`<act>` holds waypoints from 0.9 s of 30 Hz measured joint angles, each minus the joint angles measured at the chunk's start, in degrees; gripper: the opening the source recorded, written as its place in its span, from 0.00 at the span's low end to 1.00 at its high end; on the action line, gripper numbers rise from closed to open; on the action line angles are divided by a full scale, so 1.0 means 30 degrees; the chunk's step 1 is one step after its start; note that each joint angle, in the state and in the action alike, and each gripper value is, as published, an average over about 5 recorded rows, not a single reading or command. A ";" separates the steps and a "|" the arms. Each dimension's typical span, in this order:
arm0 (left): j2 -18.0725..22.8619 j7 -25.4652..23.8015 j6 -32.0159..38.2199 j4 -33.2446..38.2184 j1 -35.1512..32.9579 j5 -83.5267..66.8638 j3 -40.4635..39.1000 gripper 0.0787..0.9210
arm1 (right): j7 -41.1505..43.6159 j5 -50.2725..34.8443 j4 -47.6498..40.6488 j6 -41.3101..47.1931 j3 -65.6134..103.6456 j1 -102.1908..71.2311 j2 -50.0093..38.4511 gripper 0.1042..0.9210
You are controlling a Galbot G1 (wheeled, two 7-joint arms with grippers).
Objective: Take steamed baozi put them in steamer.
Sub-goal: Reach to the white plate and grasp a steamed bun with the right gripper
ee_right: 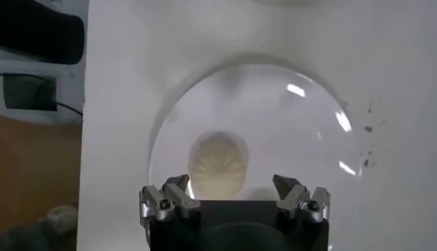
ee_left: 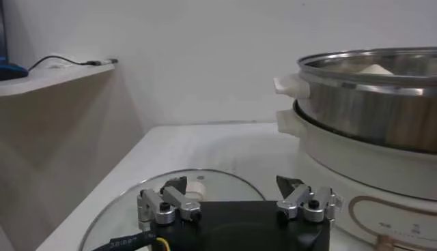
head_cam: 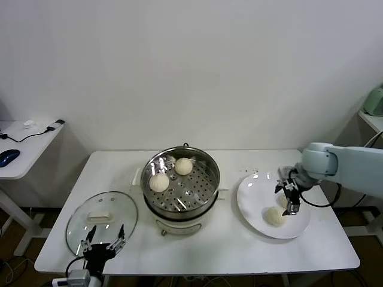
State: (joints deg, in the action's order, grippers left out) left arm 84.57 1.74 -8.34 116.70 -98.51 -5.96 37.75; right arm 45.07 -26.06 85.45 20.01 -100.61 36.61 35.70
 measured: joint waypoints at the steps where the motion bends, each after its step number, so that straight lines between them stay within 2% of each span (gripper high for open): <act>1: 0.0000 0.0000 -0.0001 -0.0006 -0.0003 -0.0002 0.0021 0.88 | -0.0066 0.0109 -0.0134 0.0062 0.0258 -0.0379 -0.0021 0.88; 19: 0.0009 0.0003 -0.0088 -0.0272 0.0102 -0.0092 0.0143 0.88 | -0.0746 0.0851 -0.2068 0.0940 0.3099 -0.4452 0.0702 0.88; 22: 0.0009 0.0009 -0.0103 -0.0325 0.0169 -0.0100 0.0142 0.88 | -0.0846 0.0928 -0.2260 0.1028 0.3410 -0.4779 0.0789 0.83; 27: -0.0001 0.0013 -0.0125 -0.0349 0.0255 -0.0098 0.0135 0.88 | -0.0870 0.0940 -0.2422 0.1026 0.3801 -0.4990 0.0902 0.67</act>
State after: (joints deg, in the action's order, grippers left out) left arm 84.57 1.78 -8.71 115.66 -97.75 -6.25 38.15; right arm 42.46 -23.24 78.19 23.09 -89.21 21.64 38.41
